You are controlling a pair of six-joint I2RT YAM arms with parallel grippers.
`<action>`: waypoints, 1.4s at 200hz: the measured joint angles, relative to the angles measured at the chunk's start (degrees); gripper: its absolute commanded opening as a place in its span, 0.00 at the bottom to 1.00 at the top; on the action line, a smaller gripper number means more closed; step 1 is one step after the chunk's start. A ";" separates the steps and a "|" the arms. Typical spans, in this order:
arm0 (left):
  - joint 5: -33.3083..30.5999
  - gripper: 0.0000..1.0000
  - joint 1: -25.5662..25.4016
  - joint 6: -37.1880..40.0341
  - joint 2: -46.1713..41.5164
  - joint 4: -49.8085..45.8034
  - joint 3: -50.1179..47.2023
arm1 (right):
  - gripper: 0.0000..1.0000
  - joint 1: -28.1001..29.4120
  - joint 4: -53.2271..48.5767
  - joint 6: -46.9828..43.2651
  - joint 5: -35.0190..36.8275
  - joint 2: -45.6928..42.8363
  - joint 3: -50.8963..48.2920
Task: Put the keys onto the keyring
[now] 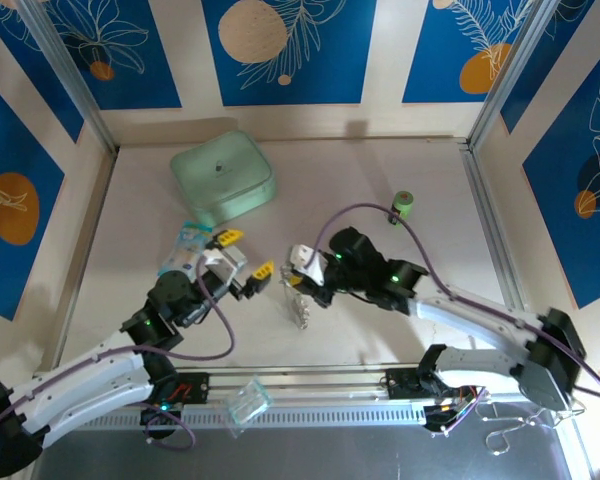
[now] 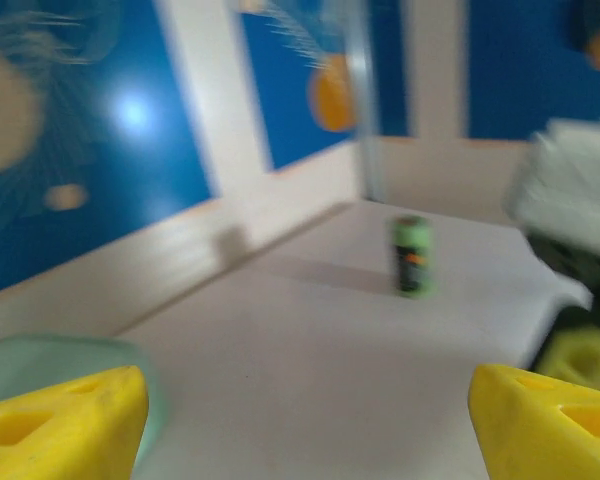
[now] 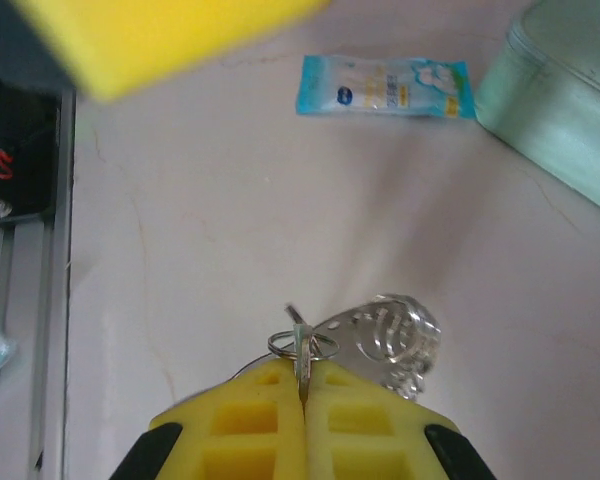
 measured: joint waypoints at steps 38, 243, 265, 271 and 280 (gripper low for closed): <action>-19.37 0.83 0.83 -3.45 -3.69 -2.97 0.11 | 0.00 1.18 8.94 0.42 -0.85 15.43 10.78; -23.96 0.84 7.02 -11.72 11.56 -8.52 3.61 | 0.00 -3.19 -9.46 -8.41 20.90 12.83 -2.54; -23.54 0.82 7.37 -12.17 12.15 -8.33 4.24 | 0.01 -1.97 -13.27 -10.27 24.00 13.07 -2.69; -23.56 0.82 7.43 -12.24 12.15 -8.09 4.24 | 0.04 -1.53 -14.19 -10.80 24.87 13.35 -2.71; -23.63 0.82 7.48 -12.28 12.15 -7.87 4.24 | 0.11 -0.96 -15.19 -11.32 25.88 13.81 -2.82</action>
